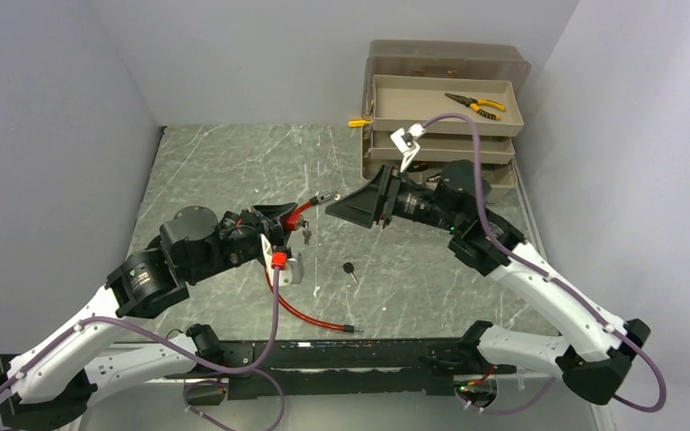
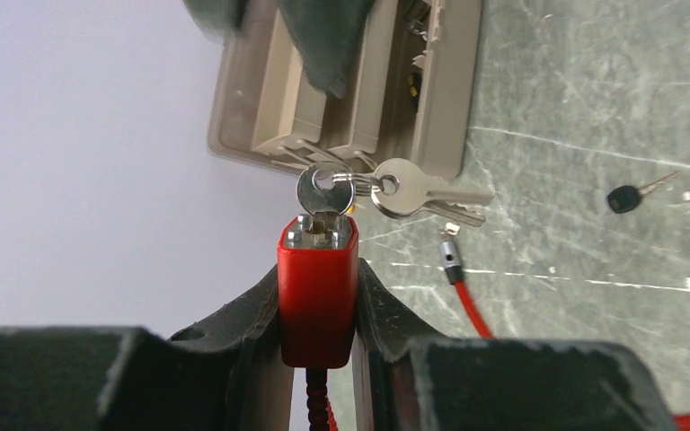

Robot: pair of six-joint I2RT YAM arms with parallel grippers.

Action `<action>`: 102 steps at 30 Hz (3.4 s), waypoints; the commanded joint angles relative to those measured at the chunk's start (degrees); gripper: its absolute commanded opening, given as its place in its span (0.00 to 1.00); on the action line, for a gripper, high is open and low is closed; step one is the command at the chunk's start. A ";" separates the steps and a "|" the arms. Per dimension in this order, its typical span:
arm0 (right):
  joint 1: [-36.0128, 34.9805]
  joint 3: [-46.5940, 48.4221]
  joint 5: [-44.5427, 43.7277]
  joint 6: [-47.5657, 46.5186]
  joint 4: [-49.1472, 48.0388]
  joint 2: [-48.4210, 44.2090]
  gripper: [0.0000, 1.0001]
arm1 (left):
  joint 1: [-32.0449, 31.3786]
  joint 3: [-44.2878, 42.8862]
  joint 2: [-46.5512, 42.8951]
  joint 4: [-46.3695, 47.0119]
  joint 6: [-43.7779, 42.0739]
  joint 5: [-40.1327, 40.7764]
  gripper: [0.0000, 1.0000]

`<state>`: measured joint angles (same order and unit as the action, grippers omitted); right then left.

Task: Unlock with the key
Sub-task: Unlock the lock.

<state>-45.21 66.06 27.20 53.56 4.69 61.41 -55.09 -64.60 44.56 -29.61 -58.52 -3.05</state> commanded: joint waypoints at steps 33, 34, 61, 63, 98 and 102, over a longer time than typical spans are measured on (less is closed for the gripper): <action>-10.06 11.28 11.01 -46.88 4.79 3.37 0.54 | 18.29 -18.04 15.05 -22.75 36.08 -51.84 0.00; -10.29 11.08 11.17 -46.67 4.24 3.54 0.51 | 18.29 -17.71 14.82 -22.20 36.52 -51.67 0.00; -15.16 17.07 9.74 -50.63 15.90 8.31 0.00 | 19.67 -16.03 12.92 -18.45 40.69 -47.13 0.00; -15.26 17.52 8.99 -50.94 17.24 8.82 0.00 | 19.90 -16.17 13.08 -18.02 41.19 -46.00 0.00; -13.86 18.54 3.07 -53.65 18.35 8.06 0.00 | 20.48 -14.33 10.44 -21.84 34.76 -41.98 0.00; -12.84 16.62 3.36 -53.65 19.04 7.16 0.37 | 20.51 -15.69 10.38 -22.76 34.58 -41.92 0.00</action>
<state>-58.83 83.57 28.21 -0.54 26.81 69.67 -34.87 -77.45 55.00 -54.22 -23.27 -45.12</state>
